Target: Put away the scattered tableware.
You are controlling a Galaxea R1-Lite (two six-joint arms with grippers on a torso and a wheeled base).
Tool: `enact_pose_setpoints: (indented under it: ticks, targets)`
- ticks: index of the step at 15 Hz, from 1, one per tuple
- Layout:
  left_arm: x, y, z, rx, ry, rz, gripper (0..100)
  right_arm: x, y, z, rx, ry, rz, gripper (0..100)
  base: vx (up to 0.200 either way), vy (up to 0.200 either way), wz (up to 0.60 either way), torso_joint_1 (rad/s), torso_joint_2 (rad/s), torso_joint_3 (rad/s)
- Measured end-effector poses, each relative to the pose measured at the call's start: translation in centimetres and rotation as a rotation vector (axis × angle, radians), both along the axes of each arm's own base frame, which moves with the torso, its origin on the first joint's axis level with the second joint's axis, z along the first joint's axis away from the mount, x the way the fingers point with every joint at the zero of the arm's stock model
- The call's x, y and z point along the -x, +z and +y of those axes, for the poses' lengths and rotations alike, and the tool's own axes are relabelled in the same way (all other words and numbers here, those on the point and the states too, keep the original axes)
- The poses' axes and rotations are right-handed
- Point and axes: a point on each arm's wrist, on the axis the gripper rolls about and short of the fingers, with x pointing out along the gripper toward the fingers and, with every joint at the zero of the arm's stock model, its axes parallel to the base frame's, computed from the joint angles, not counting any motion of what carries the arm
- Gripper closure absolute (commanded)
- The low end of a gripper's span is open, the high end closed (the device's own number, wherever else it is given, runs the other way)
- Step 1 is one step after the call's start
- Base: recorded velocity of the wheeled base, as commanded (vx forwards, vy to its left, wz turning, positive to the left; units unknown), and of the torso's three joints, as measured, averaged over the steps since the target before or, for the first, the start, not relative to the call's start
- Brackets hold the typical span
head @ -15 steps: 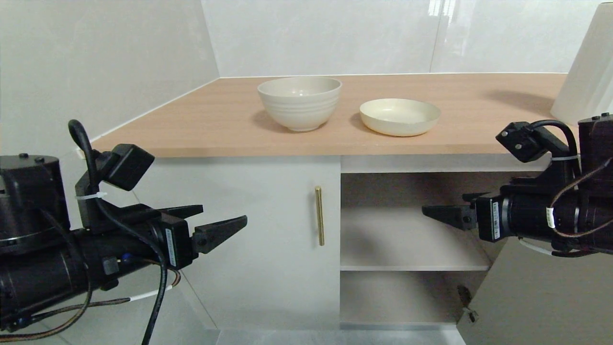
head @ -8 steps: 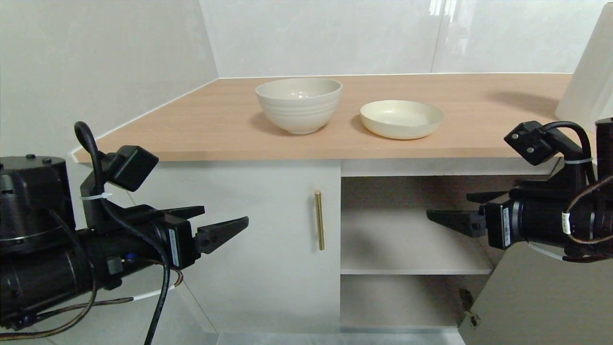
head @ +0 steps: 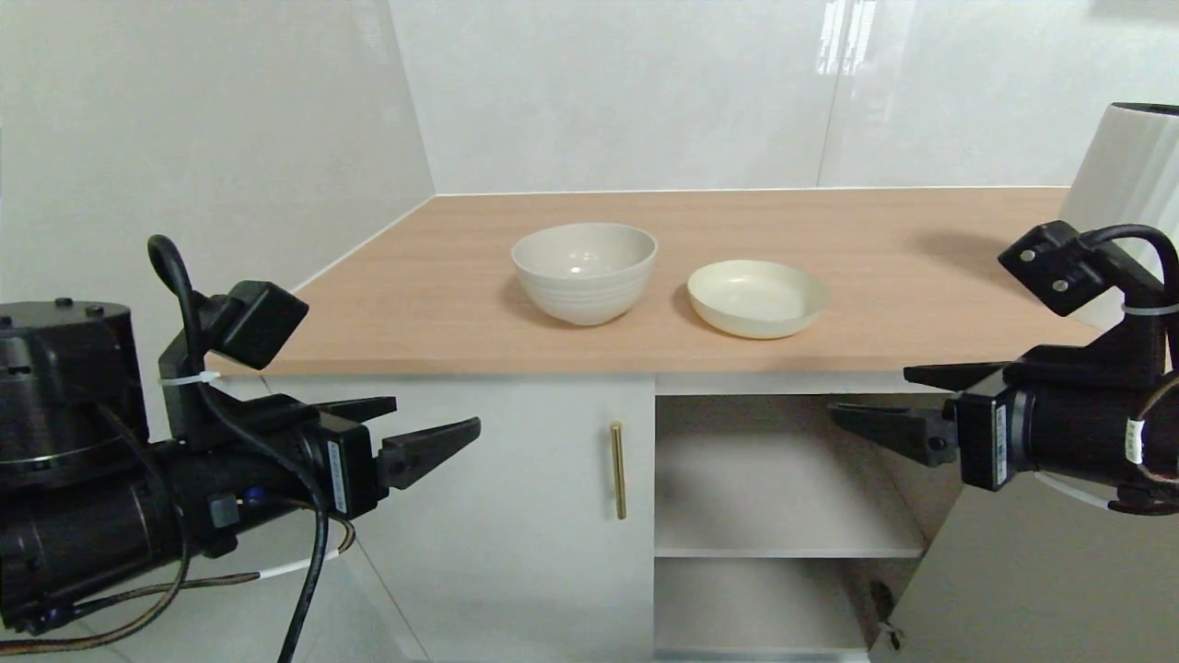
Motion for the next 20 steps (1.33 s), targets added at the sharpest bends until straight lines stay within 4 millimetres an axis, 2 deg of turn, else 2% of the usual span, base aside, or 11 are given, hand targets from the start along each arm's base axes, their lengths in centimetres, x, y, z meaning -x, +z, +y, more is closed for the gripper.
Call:
enact_pose_setpoints:
  ticks: [5,10,14,16,18,20]
  targets:
    - [-0.3,-0.1,-0.1,-0.003,0.000,0.005,0,-0.4,-0.1,0.2,-0.003,-0.002,-0.007,0,0.000,0.000,0.00,0.227,-0.48,-0.275]
    - [-1.5,0.1,-0.4,-0.002,0.006,0.006,0,-1.6,-0.5,0.7,-0.013,-0.012,-0.026,0,0.000,0.000,0.00,0.225,-0.50,-0.278]
    - [-2.8,0.7,-0.5,0.002,0.025,-0.013,0,-2.7,-0.6,1.1,-0.002,-0.051,-0.033,0,0.000,0.000,0.00,0.063,-0.14,-0.076]
    - [-3.8,2.0,-0.8,0.015,0.034,-0.053,0,-4.0,0.4,1.3,0.003,-0.144,-0.039,0,0.000,0.000,0.00,0.000,0.00,0.000]
    - [-5.5,3.2,-1.3,0.012,0.071,-0.072,0,-5.3,1.4,1.7,-0.019,-0.243,0.063,0,0.000,0.000,0.00,0.000,0.00,0.000]
    - [-7.5,3.6,-1.7,-0.020,0.165,-0.008,0,-6.9,1.9,2.2,-0.067,-0.352,0.154,0,0.000,0.000,0.00,0.000,0.00,0.000]
